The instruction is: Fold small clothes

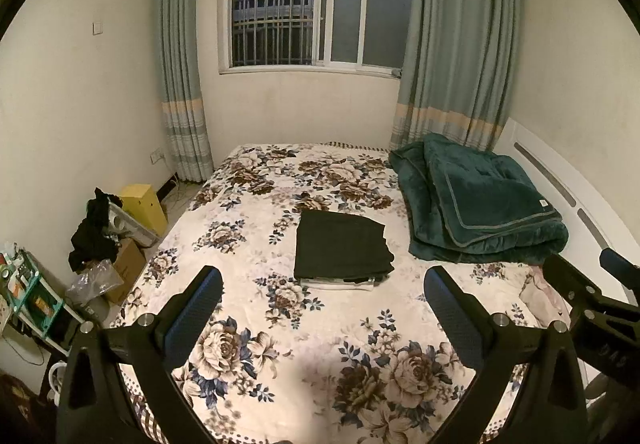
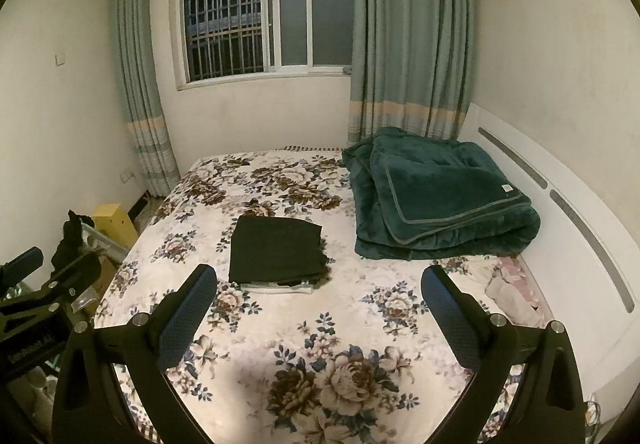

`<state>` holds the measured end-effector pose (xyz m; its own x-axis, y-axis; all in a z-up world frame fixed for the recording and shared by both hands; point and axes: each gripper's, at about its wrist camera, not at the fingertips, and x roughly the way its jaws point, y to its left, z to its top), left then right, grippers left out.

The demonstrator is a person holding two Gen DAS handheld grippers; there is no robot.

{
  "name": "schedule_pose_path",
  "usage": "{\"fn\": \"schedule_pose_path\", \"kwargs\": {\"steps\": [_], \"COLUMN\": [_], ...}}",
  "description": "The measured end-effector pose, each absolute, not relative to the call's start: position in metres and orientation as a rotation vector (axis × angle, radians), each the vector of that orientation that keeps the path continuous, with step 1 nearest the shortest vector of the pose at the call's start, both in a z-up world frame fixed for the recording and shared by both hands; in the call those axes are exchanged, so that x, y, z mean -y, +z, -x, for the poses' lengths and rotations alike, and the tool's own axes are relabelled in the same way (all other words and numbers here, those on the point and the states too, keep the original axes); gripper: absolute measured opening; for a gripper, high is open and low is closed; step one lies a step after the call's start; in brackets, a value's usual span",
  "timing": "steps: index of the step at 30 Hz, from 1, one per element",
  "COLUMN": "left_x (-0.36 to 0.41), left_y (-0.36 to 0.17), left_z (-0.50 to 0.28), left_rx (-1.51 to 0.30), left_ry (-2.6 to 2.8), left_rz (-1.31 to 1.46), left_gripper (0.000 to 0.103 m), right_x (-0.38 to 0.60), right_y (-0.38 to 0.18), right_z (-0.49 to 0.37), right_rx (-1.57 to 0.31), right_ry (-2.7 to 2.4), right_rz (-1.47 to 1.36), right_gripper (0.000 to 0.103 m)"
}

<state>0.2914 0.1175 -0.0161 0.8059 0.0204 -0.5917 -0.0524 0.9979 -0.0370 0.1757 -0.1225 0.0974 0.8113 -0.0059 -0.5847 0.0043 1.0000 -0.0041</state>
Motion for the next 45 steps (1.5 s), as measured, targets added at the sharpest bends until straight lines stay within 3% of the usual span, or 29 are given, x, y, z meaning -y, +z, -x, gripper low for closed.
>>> {"fn": "schedule_pose_path", "kwargs": {"steps": [45], "left_x": [-0.117], "left_y": [-0.014], "left_z": [-0.277], "left_rx": [-0.624], "left_ry": [0.047], "left_rz": [0.051], "left_gripper": [0.103], "right_x": [0.115], "right_y": [0.093], "right_z": [-0.167], "right_rx": [-0.621], "right_ry": [-0.017], "right_rz": [-0.004], "right_gripper": [0.103]}}
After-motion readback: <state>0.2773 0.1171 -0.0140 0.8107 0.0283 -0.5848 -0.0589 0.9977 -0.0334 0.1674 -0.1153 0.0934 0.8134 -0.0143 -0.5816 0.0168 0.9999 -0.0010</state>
